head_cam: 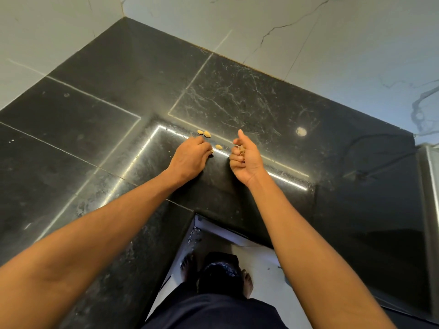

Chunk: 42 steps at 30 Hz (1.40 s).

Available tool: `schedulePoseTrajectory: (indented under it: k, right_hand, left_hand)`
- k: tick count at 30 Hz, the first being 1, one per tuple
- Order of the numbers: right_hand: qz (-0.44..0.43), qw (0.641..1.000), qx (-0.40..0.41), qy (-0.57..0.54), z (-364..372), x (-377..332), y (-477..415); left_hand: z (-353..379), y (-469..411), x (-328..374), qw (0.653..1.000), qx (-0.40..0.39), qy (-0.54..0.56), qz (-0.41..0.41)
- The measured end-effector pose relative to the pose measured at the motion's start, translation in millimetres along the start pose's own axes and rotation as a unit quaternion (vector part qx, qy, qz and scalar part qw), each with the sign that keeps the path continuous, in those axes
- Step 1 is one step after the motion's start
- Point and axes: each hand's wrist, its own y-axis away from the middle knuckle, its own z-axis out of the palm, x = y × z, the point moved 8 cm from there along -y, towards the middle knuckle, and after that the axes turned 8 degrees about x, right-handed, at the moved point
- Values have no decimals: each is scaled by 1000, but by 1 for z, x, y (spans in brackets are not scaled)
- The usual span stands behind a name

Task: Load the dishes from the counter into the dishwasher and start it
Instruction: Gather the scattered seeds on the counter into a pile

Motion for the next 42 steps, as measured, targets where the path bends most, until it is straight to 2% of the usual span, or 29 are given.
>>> schedulePoseTrajectory:
  k: [5, 8, 11, 15, 21, 24, 25, 26, 28, 30, 31, 38, 40, 42]
  right_hand:
    - [-15, 987, 42, 157, 11, 11, -2]
    - [-29, 978, 90, 185, 11, 10, -2]
    - [-42, 972, 104, 207, 15, 9, -2]
    - [-23, 981, 70, 180, 18, 9, -4]
    - [15, 993, 53, 100, 9, 7, -9]
    - [-47, 982, 96, 154, 6, -2, -12]
    - [-101, 964, 120, 213, 4, -11, -13]
    - [-169, 931, 144, 291, 4, -22, -13]
    - [-293, 834, 162, 439, 10, -39, -9]
    - [-356, 759, 148, 525, 15, -42, -5]
    - [-367, 738, 143, 548, 15, -42, -2]
    - [-374, 648, 143, 648, 26, -30, 3]
    - [-381, 634, 140, 658, 26, -27, 3]
    - [-387, 637, 140, 652, 24, -27, 4]
  left_hand:
    - [-7, 7, -4, 997, 23, 55, -49]
    - [-19, 7, -2, 990, 57, 96, -83]
    - [-26, 2, 13, 988, 64, 123, -73]
    - [-19, -2, 35, 993, 18, 102, -49]
    - [-22, -2, 7, 963, 48, 206, -169]
    - [-20, 9, -22, 971, 40, 137, -194]
    - [-17, 14, -30, 975, 25, 107, -193]
    - [-15, 19, -34, 979, 11, 84, -184]
    - [-13, 28, -35, 987, 6, 53, -151]
    - [-15, 30, -34, 989, 25, 41, -140]
    - [-15, 30, -32, 988, 33, 37, -147]
    - [-14, 21, -12, 987, 25, -8, -156]
    - [-11, 18, -7, 988, 18, -31, -149]
    - [-9, 14, -2, 990, 11, -62, -129]
